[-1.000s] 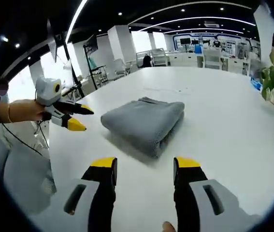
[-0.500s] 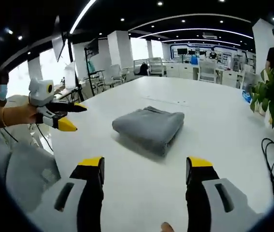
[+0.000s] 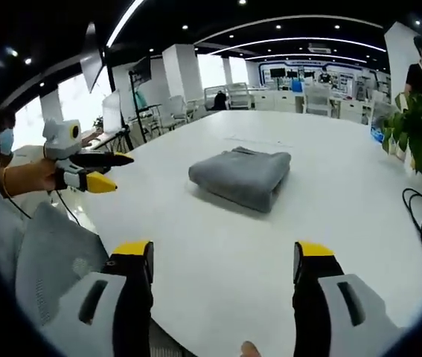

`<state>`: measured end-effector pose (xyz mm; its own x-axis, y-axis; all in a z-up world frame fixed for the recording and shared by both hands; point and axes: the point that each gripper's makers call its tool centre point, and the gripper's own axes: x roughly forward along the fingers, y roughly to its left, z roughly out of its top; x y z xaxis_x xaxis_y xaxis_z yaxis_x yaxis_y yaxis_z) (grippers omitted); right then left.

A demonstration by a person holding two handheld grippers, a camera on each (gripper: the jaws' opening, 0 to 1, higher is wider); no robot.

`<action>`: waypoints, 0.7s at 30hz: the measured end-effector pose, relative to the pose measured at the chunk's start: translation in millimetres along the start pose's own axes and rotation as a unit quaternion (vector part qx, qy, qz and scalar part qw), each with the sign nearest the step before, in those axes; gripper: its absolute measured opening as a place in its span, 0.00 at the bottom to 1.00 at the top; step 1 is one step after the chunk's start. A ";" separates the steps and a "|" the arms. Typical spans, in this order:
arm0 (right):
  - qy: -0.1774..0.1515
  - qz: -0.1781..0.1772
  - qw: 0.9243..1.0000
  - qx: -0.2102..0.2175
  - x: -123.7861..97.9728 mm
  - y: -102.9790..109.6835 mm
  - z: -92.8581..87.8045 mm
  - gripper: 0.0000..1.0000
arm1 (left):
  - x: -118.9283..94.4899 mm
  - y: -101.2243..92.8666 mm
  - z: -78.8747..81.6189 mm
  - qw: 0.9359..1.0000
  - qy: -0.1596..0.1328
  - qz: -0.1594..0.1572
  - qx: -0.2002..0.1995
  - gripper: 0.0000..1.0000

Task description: Fold the towel on the table until its edges align and the towel forms a compact rectangular stack.

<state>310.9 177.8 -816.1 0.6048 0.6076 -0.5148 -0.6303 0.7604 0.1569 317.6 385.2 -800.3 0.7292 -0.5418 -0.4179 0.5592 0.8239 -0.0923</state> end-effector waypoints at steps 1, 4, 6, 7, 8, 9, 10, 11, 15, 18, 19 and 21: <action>0.000 -0.001 1.000 0.001 -0.6 0.9 -1.9 0.78 | -0.4 -0.3 -0.4 1.000 0.000 0.000 0.000 0.87; 0.001 -0.002 1.000 0.004 -2.3 3.2 -5.0 0.79 | 0.9 -0.8 -7.2 1.000 0.007 0.001 -0.002 0.88; 0.000 -0.001 1.000 0.006 -3.3 5.1 -5.8 0.79 | 0.6 -2.7 -9.1 1.000 0.009 -0.001 -0.003 0.88; 0.000 -0.002 1.000 0.007 -3.6 5.3 -6.1 0.79 | 0.4 -3.8 -9.5 1.000 0.011 -0.002 -0.004 0.88; 0.000 -0.002 1.000 0.007 -4.0 5.5 -6.4 0.79 | 0.3 -5.0 -10.1 1.000 0.011 -0.003 -0.004 0.88; 0.000 -0.002 1.000 0.008 -4.1 5.6 -6.7 0.79 | 0.1 -6.2 -10.3 1.000 0.011 -0.004 -0.003 0.88; 0.001 -0.001 1.000 0.008 -4.1 6.1 -7.6 0.79 | 0.0 -6.9 -10.4 1.000 0.011 -0.004 -0.003 0.89; 0.002 0.000 1.000 0.007 -4.2 6.6 -8.0 0.78 | 0.6 -5.8 -10.7 1.000 0.011 -0.003 -0.002 0.89; 0.002 0.001 1.000 0.006 -4.2 8.4 -8.4 0.78 | 1.2 -4.6 -12.1 1.000 0.013 -0.003 -0.003 0.89; 0.001 0.002 1.000 0.006 -3.3 8.3 -8.1 0.78 | 0.5 -4.5 -11.9 1.000 0.012 -0.003 -0.003 0.89; 0.002 0.002 1.000 0.006 -2.9 8.3 -8.2 0.78 | 0.3 -4.5 -11.9 1.000 0.012 -0.002 -0.004 0.89; 0.003 0.005 1.000 0.007 -2.0 8.3 -9.1 0.77 | -0.1 -3.5 -12.4 1.000 0.012 -0.001 -0.005 0.89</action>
<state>300.0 180.8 -821.5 0.5957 0.6134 -0.5185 -0.6291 0.7577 0.1737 310.7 384.5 -811.2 0.7182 -0.5393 -0.4397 0.5565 0.8245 -0.1023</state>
